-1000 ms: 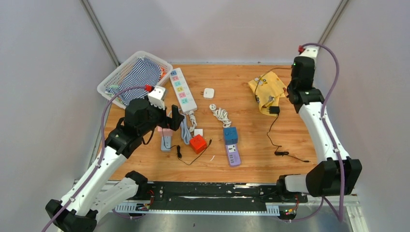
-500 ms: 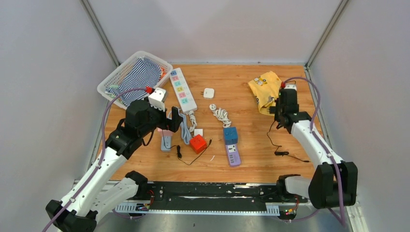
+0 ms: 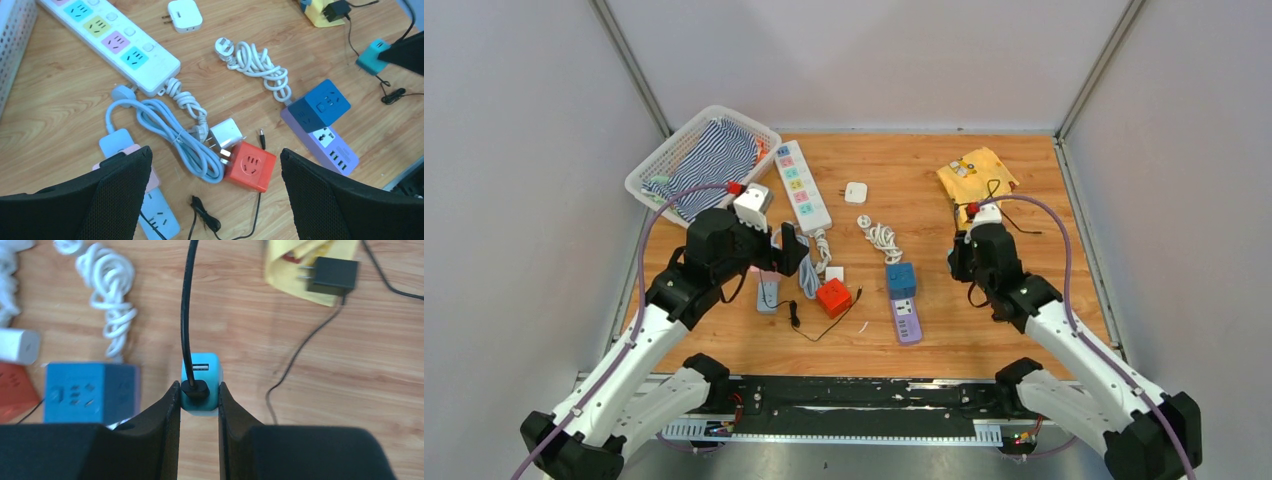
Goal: Insert the plug
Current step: Pick up the plug from the center of the board.
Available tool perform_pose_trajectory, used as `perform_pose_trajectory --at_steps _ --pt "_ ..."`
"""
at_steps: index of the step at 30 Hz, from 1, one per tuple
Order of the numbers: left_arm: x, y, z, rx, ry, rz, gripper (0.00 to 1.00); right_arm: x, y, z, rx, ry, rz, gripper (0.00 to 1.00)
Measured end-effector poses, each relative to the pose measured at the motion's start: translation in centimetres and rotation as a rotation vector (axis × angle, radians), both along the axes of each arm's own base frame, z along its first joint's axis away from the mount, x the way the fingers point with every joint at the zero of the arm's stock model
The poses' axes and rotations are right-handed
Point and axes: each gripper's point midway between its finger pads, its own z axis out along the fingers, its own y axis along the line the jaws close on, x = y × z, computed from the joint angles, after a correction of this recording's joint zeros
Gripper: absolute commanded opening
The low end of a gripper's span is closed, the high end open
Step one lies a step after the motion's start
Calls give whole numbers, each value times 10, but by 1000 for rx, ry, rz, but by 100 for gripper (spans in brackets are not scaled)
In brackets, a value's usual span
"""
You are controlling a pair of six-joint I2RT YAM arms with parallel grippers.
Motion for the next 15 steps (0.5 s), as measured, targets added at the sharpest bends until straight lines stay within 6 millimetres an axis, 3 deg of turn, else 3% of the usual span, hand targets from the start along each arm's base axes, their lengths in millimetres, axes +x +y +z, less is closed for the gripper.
perform_pose_trajectory --at_steps 4,10,15 --pt "-2 -10 5 -46 6 -36 94 -25 27 -4 48 -38 89 0" --pt "-8 -35 13 -146 28 -141 90 -48 36 -2 120 -111 108 0" --pt "-9 -44 10 -187 55 -172 89 -65 42 -22 167 -102 131 0"
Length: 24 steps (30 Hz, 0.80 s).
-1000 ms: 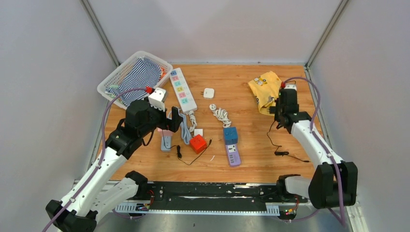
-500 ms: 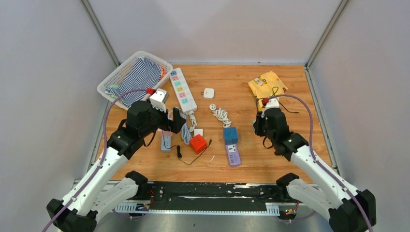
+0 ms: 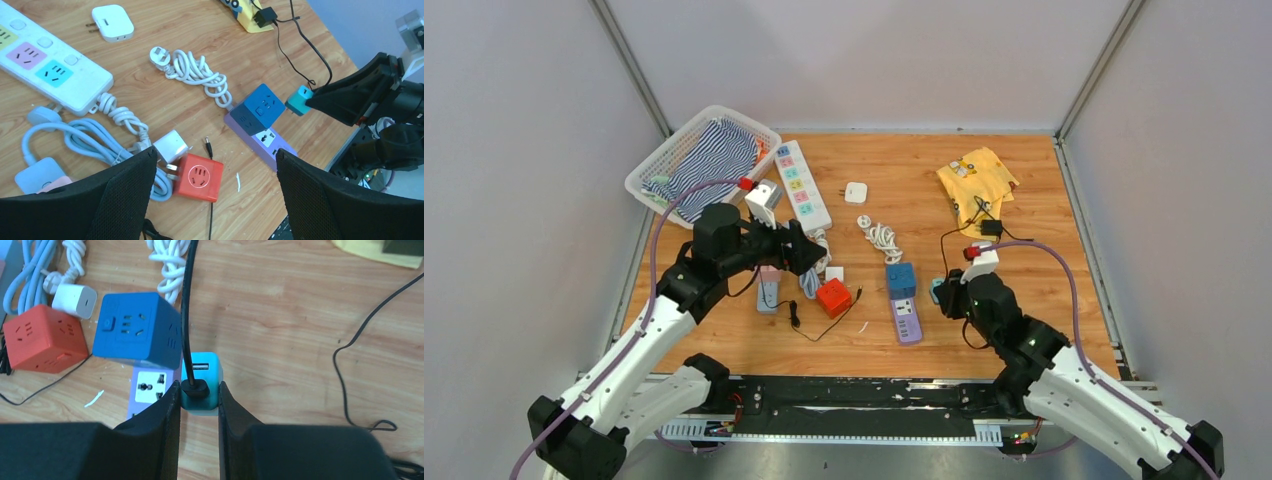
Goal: Insert the plug
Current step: Pick up the plug from the center of the board, then insert the plug into the socket.
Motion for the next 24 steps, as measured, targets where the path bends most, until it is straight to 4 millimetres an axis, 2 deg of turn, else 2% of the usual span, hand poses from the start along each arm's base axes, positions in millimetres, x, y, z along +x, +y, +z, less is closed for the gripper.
perform_pose_trajectory --at_steps 3,11,24 --pt "0 -1 -2 -4 11 -2 89 -8 6 -8 26 12 19 0" --pt "3 1 -3 11 1 13 91 -18 24 -5 125 -4 46 0" --pt "6 11 -14 73 1 43 94 -20 38 -7 155 -33 28 0"
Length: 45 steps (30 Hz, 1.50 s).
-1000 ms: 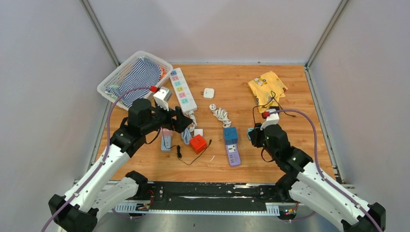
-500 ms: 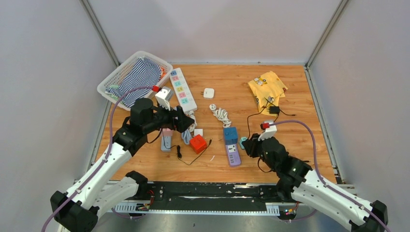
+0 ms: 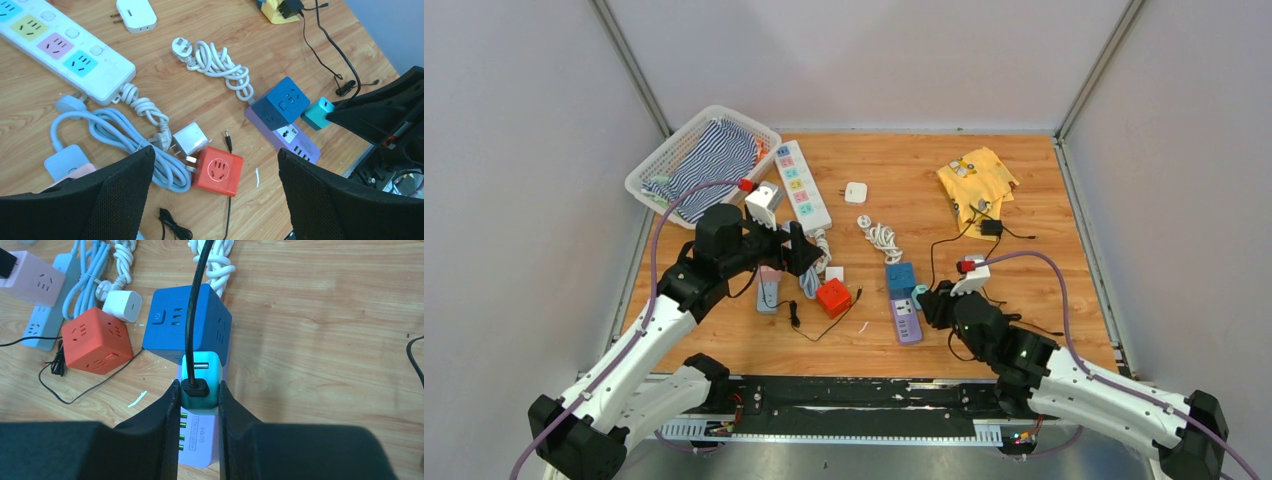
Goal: Insert the plug
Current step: Insert the plug into the socket.
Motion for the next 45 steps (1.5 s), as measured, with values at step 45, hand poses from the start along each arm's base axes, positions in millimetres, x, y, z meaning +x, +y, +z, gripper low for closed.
perform_pose_trajectory --at_steps 45 --pt "-1 17 -3 81 -38 42 98 -2 20 -24 -57 -6 -106 0"
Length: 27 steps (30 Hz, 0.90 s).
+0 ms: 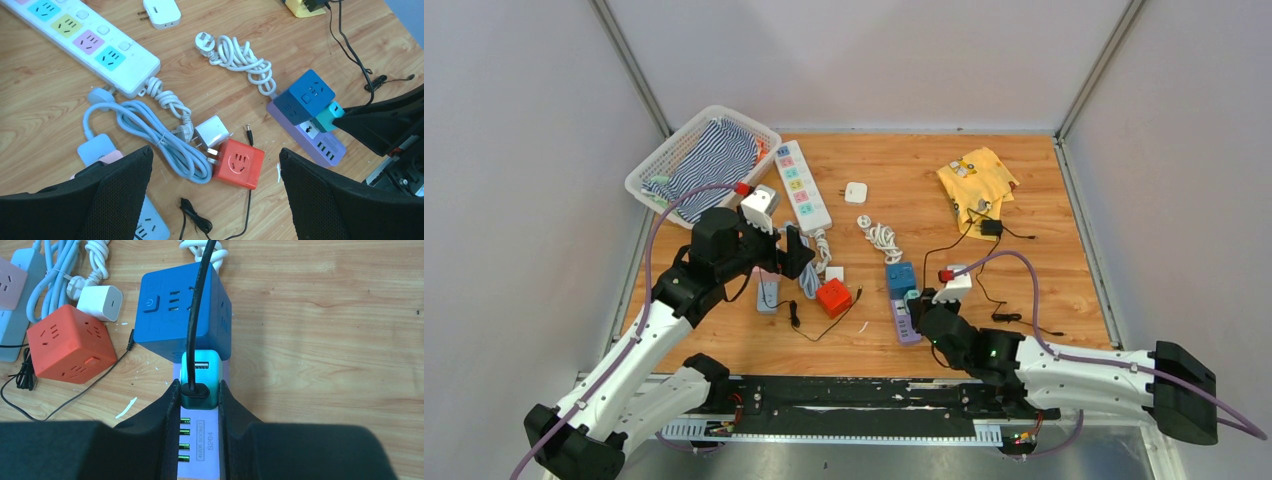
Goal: Insert the plug
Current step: Insert the plug into the socket.
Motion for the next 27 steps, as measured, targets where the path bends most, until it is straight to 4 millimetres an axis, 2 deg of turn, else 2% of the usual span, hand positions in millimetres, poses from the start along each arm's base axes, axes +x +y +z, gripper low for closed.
perform_pose_trajectory --at_steps 6,15,27 --pt "1 1 0 3 -2 5 98 -1 1 -5 -35 13 2 0" --pt "2 2 0 8 -4 11 99 0 10 -10 -195 62 23 0" --pt "2 5 3 10 -19 25 99 -2 12 -12 -244 88 34 0"
